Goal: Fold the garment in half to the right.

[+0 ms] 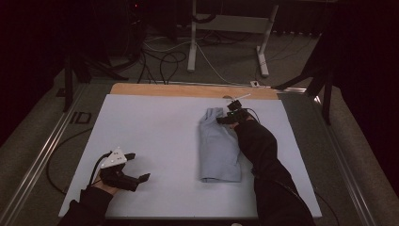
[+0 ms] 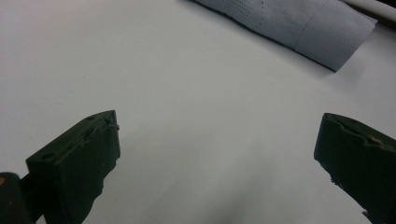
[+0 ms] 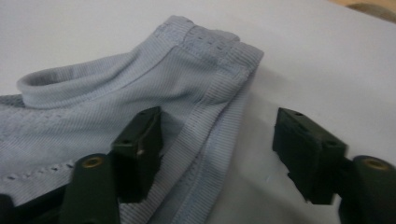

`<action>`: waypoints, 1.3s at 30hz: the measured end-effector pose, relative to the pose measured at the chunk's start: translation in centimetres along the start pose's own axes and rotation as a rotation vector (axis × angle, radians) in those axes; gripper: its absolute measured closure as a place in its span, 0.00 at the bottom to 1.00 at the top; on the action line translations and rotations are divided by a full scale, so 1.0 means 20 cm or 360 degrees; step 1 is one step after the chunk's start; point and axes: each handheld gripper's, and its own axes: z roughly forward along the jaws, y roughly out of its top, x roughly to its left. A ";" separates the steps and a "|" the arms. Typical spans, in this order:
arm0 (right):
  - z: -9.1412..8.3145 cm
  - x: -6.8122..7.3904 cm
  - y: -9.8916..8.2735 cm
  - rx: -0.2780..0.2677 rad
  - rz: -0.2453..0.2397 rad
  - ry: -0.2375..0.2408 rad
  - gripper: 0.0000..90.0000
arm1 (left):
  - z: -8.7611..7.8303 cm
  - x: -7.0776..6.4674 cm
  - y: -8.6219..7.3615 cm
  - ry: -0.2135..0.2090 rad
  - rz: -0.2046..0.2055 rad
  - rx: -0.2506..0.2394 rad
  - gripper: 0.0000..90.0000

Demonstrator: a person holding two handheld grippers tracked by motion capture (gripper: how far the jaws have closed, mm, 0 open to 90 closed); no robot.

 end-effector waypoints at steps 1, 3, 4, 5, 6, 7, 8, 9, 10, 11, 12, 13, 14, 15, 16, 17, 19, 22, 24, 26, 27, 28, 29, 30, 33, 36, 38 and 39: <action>-0.01 0.00 0.00 0.0006 0.0010 0.0022 0.50 | 0.00 0.00 0.00 0.0000 -0.0001 -0.0002 0.02; -0.01 0.01 0.01 0.0006 -0.0006 0.0050 0.64 | 0.00 0.00 0.00 0.0005 -0.0011 -0.0009 0.02; -0.02 0.02 0.01 0.0008 -0.0027 0.0056 0.69 | -0.01 0.00 0.00 0.0005 -0.0011 -0.0012 0.02; -0.02 0.04 0.01 0.0013 -0.0047 0.0061 0.76 | -0.01 0.00 0.00 0.0005 -0.0009 -0.0013 0.02; -0.03 0.05 0.01 0.0015 -0.0077 0.0045 0.85 | -0.01 0.00 0.00 0.0003 -0.0006 -0.0013 0.02; -0.03 0.06 0.02 0.0017 -0.0106 0.0027 0.90 | -0.01 0.00 0.01 0.0003 -0.0011 -0.0017 0.02; -0.04 0.06 0.03 0.0017 -0.0127 0.0022 0.94 | 0.00 0.00 0.01 0.0002 -0.0016 -0.0018 0.02; -0.05 0.07 0.03 0.0009 -0.0132 0.0019 0.95 | 0.00 0.00 0.00 0.0004 -0.0013 -0.0016 0.02; -0.06 0.08 0.04 -0.0005 -0.0148 0.0007 0.95 | 0.00 0.00 0.00 0.0005 -0.0013 -0.0015 0.02; -0.07 0.08 0.05 -0.0021 -0.0153 0.0005 0.95 | 0.00 0.00 0.00 0.0001 -0.0010 -0.0013 0.02; -0.08 0.08 0.06 -0.0041 -0.0160 0.0005 0.96 | 0.00 0.00 0.00 0.0003 -0.0008 -0.0011 0.02; -0.09 0.09 0.06 -0.0070 -0.0165 0.0003 0.96 | 0.00 0.00 0.00 0.0006 -0.0011 -0.0012 0.02; -0.10 0.09 0.07 -0.0105 -0.0160 0.0011 0.96 | 0.00 0.00 0.00 0.0006 -0.0019 -0.0016 0.02; -0.11 0.09 0.08 -0.0132 -0.0141 0.0031 0.96 | 0.00 0.00 0.00 0.0005 -0.0019 -0.0019 0.02; -0.12 0.09 0.09 -0.0156 -0.0137 0.0041 0.96 | 0.00 0.00 0.00 0.0008 -0.0011 -0.0021 0.02; -0.12 0.09 0.09 -0.0186 -0.0142 0.0050 0.96 | 0.00 0.00 0.01 0.0009 -0.0009 -0.0020 0.02; -0.12 0.09 0.11 -0.0220 -0.0125 0.0075 0.96 | -0.01 0.00 0.01 0.0016 -0.0009 -0.0027 0.02; -0.07 0.08 0.11 -0.0195 -0.0099 0.0072 0.96 | -0.01 0.00 0.01 0.0018 -0.0008 -0.0026 0.02; -0.05 0.08 0.10 -0.0162 -0.0084 0.0064 0.96 | -0.01 0.01 0.00 0.0023 -0.0010 -0.0029 0.02; -0.02 0.07 0.09 -0.0124 -0.0058 0.0054 0.96 | -0.01 0.01 0.00 0.0023 -0.0015 -0.0031 0.02; -0.01 0.07 0.09 -0.0097 -0.0058 0.0028 0.96 | -0.01 0.01 0.00 0.0019 -0.0010 -0.0028 0.02; 0.00 0.06 0.08 -0.0080 -0.0059 0.0018 0.96 | -0.01 0.01 0.00 0.0020 -0.0006 -0.0024 0.02; 0.00 0.06 0.08 -0.0069 -0.0050 0.0012 0.96 | -0.01 0.01 0.00 0.0019 -0.0009 -0.0030 0.02; 0.00 0.05 0.07 -0.0069 -0.0047 0.0019 0.95 | -0.01 0.01 0.00 0.0016 -0.0014 -0.0032 0.02; 0.01 0.05 0.07 -0.0057 -0.0031 -0.0007 0.95 | -0.01 0.00 0.00 0.0020 -0.0003 -0.0027 0.02; 0.01 0.05 0.07 -0.0043 -0.0034 -0.0025 0.95 | -0.01 0.00 0.00 0.0023 -0.0010 -0.0037 0.02; 0.02 0.05 0.06 -0.0030 -0.0023 -0.0022 0.94 | -0.01 0.00 0.01 0.0025 -0.0005 -0.0035 0.02; 0.02 0.05 0.06 -0.0029 -0.0014 -0.0026 0.94 | -0.01 0.00 0.01 0.0026 -0.0004 -0.0035 0.02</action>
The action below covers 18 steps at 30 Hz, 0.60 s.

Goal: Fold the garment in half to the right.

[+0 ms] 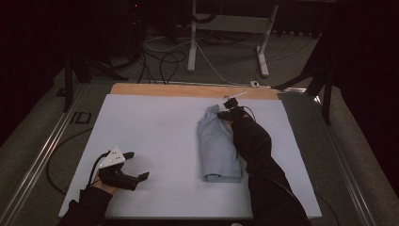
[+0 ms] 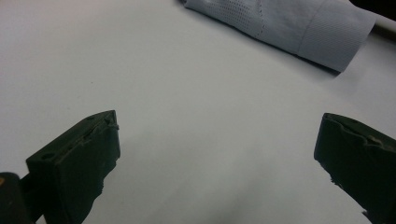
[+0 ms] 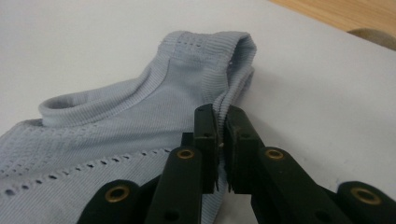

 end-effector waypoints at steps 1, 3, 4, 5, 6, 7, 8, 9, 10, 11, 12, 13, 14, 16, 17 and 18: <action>0.00 0.00 0.00 0.0000 0.0000 0.0000 0.94 | 0.00 0.00 0.00 0.0000 0.0000 0.0000 0.02; 0.00 0.00 0.00 0.0002 0.0027 -0.0005 0.87 | 0.00 0.00 0.00 0.0000 -0.0007 -0.0004 0.02; 0.00 -0.01 0.00 0.0002 0.0022 -0.0006 0.83 | 0.00 0.00 0.00 -0.0001 -0.0004 -0.0004 0.02; 0.00 -0.01 0.00 0.0003 0.0015 -0.0004 0.78 | 0.00 0.00 0.00 -0.0001 0.0000 -0.0001 0.02; -0.01 0.00 0.00 0.0006 0.0010 -0.0015 0.75 | 0.00 0.00 0.00 0.0001 -0.0002 -0.0004 0.02; -0.01 0.00 0.00 0.0006 0.0010 -0.0015 0.75 | 0.00 0.00 0.00 0.0001 -0.0002 -0.0004 0.02; -0.01 0.00 0.01 -0.0002 0.0003 -0.0017 0.72 | 0.00 0.01 0.00 0.0001 -0.0011 -0.0012 0.02; -0.02 -0.01 0.01 -0.0014 0.0012 0.0002 0.64 | 0.00 0.01 0.00 0.0002 -0.0011 -0.0013 0.02; -0.03 0.00 0.01 -0.0012 0.0014 -0.0006 0.59 | 0.00 0.00 0.00 0.0003 -0.0005 -0.0013 0.02; -0.03 0.00 0.01 -0.0015 0.0003 -0.0005 0.55 | -0.01 0.00 0.00 0.0002 -0.0002 -0.0014 0.02; -0.04 0.00 0.01 -0.0018 -0.0008 0.0004 0.52 | -0.01 0.00 0.00 0.0002 -0.0004 -0.0016 0.02; -0.05 0.00 0.02 -0.0024 -0.0015 0.0001 0.49 | -0.01 0.00 0.00 0.0004 -0.0008 -0.0016 0.02; -0.05 0.01 0.02 -0.0041 -0.0016 0.0010 0.44 | -0.01 0.00 0.00 0.0003 -0.0008 -0.0016 0.02; -0.07 0.01 0.03 -0.0044 -0.0010 0.0041 0.36 | 0.00 0.00 0.00 0.0002 0.0005 -0.0006 0.02; -0.07 0.02 0.03 -0.0045 -0.0009 0.0058 0.31 | 0.00 0.00 0.00 0.0002 0.0008 -0.0006 0.02; -0.08 0.02 0.03 -0.0048 -0.0016 0.0081 0.27 | 0.00 0.00 0.00 0.0000 0.0002 -0.0013 0.02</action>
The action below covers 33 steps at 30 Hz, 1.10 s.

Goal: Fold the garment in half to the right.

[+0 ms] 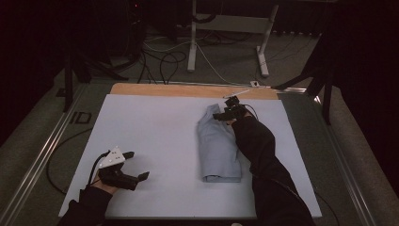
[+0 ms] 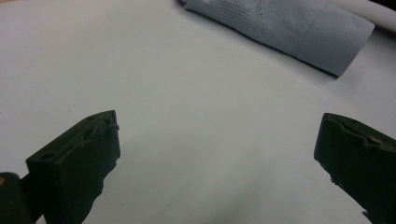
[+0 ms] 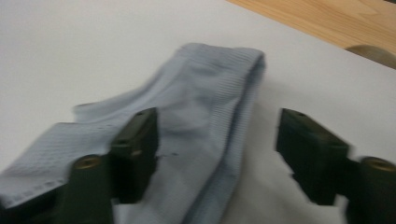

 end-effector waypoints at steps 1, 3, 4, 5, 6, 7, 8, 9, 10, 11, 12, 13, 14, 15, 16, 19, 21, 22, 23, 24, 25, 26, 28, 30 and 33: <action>-0.01 0.01 0.00 -0.0002 -0.0005 0.0019 0.24 | 0.00 0.00 0.00 0.0001 -0.0003 -0.0002 0.02; -0.02 0.01 0.00 -0.0013 0.0007 0.0049 0.20 | 0.00 0.00 0.00 0.0004 0.0005 -0.0001 0.02; -0.02 0.02 0.00 -0.0012 0.0009 0.0063 0.19 | 0.00 0.00 0.00 0.0003 0.0009 0.0002 0.02; -0.03 0.02 0.00 -0.0010 -0.0001 0.0076 0.17 | 0.00 0.00 0.00 0.0005 0.0007 0.0002 0.02; -0.04 0.02 0.00 -0.0018 0.0002 0.0083 0.16 | 0.00 0.00 0.00 0.0005 0.0002 -0.0001 0.02; -0.05 0.02 0.01 -0.0025 0.0017 0.0086 0.15 | 0.00 0.00 0.00 0.0005 0.0002 -0.0001 0.02; -0.05 0.03 0.01 -0.0027 0.0014 0.0098 0.15 | 0.00 0.00 0.00 0.0006 0.0006 0.0000 0.02; -0.06 0.03 0.01 -0.0025 0.0009 0.0105 0.15 | 0.00 0.00 0.00 0.0006 0.0009 0.0004 0.02; -0.07 0.03 0.01 -0.0022 0.0002 0.0109 0.15 | 0.00 0.00 0.00 0.0004 0.0009 0.0005 0.02; -0.08 0.04 0.01 -0.0026 -0.0005 0.0110 0.15 | 0.00 0.00 0.00 0.0003 0.0003 0.0004 0.02; -0.09 0.05 0.01 -0.0032 -0.0006 0.0111 0.15 | 0.00 0.00 0.00 0.0003 0.0001 0.0004 0.02; -0.09 0.05 0.01 -0.0039 -0.0007 0.0112 0.15 | 0.00 0.00 0.00 0.0004 0.0005 0.0006 0.02; -0.10 0.06 0.00 -0.0035 -0.0009 0.0118 0.15 | 0.00 -0.01 0.00 0.0003 0.0011 0.0009 0.02; -0.11 0.06 0.00 -0.0034 -0.0024 0.0114 0.15 | 0.00 -0.01 0.00 0.0002 0.0017 0.0011 0.02; -0.12 0.07 0.00 -0.0037 -0.0032 0.0106 0.15 | 0.00 -0.01 0.00 0.0002 0.0014 0.0006 0.02; -0.15 0.08 0.00 -0.0051 -0.0028 0.0117 0.15 | 0.00 -0.01 0.01 -0.0001 0.0014 0.0003 0.02; -0.17 0.09 0.00 -0.0046 -0.0047 0.0114 0.15 | 0.00 -0.01 0.01 -0.0004 0.0019 0.0001 0.02; -0.19 0.10 0.00 -0.0052 -0.0055 0.0115 0.15 | 0.00 -0.01 0.01 -0.0005 0.0019 -0.0001 0.02; -0.20 0.11 0.00 -0.0052 -0.0061 0.0115 0.15 | 0.00 -0.01 0.01 -0.0004 0.0019 -0.0003 0.02; -0.21 0.12 -0.01 -0.0060 -0.0066 0.0117 0.15 | -0.01 -0.01 0.01 -0.0004 0.0019 -0.0007 0.02; -0.22 0.13 -0.01 -0.0063 -0.0067 0.0126 0.15 | -0.01 -0.01 0.01 -0.0004 0.0028 -0.0001 0.02; -0.24 0.14 -0.01 -0.0064 -0.0080 0.0130 0.15 | -0.01 -0.01 0.01 -0.0003 0.0030 0.0001 0.02; -0.26 0.16 -0.03 -0.0068 -0.0095 0.0127 0.15 | -0.01 -0.01 0.01 -0.0002 0.0018 -0.0008 0.02; -0.28 0.18 -0.04 -0.0078 -0.0104 0.0140 0.15 | -0.01 -0.01 0.01 0.0000 0.0023 -0.0009 0.02; -0.30 0.22 -0.07 -0.0070 -0.0143 0.0141 0.15 | -0.01 -0.01 0.01 -0.0001 0.0019 -0.0007 0.02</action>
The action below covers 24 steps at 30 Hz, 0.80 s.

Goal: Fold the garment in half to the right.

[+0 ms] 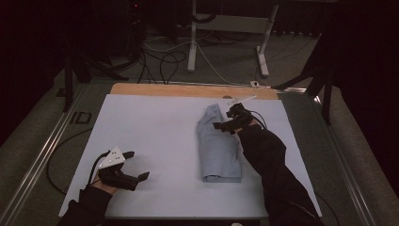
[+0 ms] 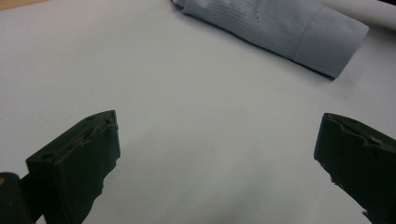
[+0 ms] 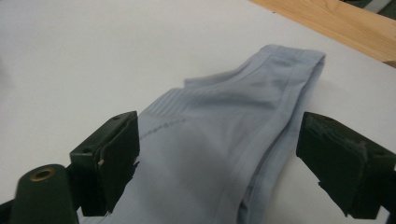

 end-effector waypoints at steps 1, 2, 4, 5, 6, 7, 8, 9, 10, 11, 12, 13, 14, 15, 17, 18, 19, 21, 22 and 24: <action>-0.01 0.01 -0.01 0.0000 -0.0002 0.0009 0.15 | 0.00 0.00 0.00 0.0001 0.0000 0.0001 0.02; -0.02 0.02 -0.01 -0.0009 0.0000 0.0018 0.15 | 0.00 0.00 0.00 0.0002 0.0004 0.0001 0.02; -0.03 0.05 -0.03 -0.0004 -0.0016 0.0023 0.15 | 0.00 0.00 0.00 0.0001 0.0007 0.0002 0.02; -0.04 0.06 -0.03 -0.0004 -0.0031 0.0025 0.15 | 0.00 0.00 0.00 0.0005 0.0003 0.0000 0.02; -0.05 0.08 -0.04 -0.0007 -0.0037 0.0023 0.15 | -0.01 0.00 0.00 0.0005 0.0001 -0.0001 0.02; -0.06 0.09 -0.05 -0.0022 -0.0035 0.0036 0.15 | -0.01 0.00 0.00 0.0005 0.0003 -0.0004 0.02; -0.07 0.10 -0.05 -0.0031 -0.0032 0.0049 0.15 | -0.01 0.00 0.00 0.0006 0.0006 -0.0005 0.02; -0.09 0.11 -0.06 -0.0031 -0.0045 0.0052 0.15 | -0.01 0.00 0.00 0.0005 0.0005 -0.0004 0.02; -0.10 0.13 -0.07 -0.0036 -0.0050 0.0056 0.15 | -0.01 0.00 0.00 0.0006 0.0002 -0.0003 0.02; -0.12 0.14 -0.08 -0.0046 -0.0059 0.0055 0.15 | -0.01 0.00 0.00 0.0006 -0.0002 -0.0004 0.02; -0.13 0.15 -0.09 -0.0059 -0.0050 0.0073 0.15 | -0.01 0.00 0.00 0.0006 0.0000 -0.0003 0.02; -0.14 0.16 -0.11 -0.0059 -0.0047 0.0082 0.15 | -0.01 0.00 0.00 0.0005 0.0004 -0.0002 0.02; -0.15 0.18 -0.12 -0.0054 -0.0068 0.0081 0.14 | 0.00 0.00 0.00 0.0003 0.0006 0.0002 0.02; -0.16 0.19 -0.14 -0.0054 -0.0079 0.0083 0.14 | 0.00 0.00 0.00 0.0003 0.0006 0.0003 0.02; -0.18 0.22 -0.18 -0.0060 -0.0074 0.0092 0.14 | 0.00 0.00 0.00 0.0005 0.0002 0.0001 0.02; -0.19 0.23 -0.19 -0.0066 -0.0074 0.0109 0.14 | 0.00 0.00 0.00 0.0005 0.0007 0.0001 0.02; -0.21 0.25 -0.22 -0.0068 -0.0075 0.0113 0.13 | 0.00 0.00 0.00 0.0005 0.0009 0.0004 0.02; -0.23 0.28 -0.25 -0.0054 -0.0083 0.0115 0.13 | 0.00 0.00 0.00 0.0009 0.0003 0.0002 0.02; -0.24 0.29 -0.28 -0.0048 -0.0089 0.0113 0.13 | -0.01 0.00 0.00 0.0007 0.0000 0.0000 0.02; -0.26 0.32 -0.32 -0.0037 -0.0087 0.0125 0.14 | -0.01 0.00 0.00 0.0007 0.0010 0.0004 0.02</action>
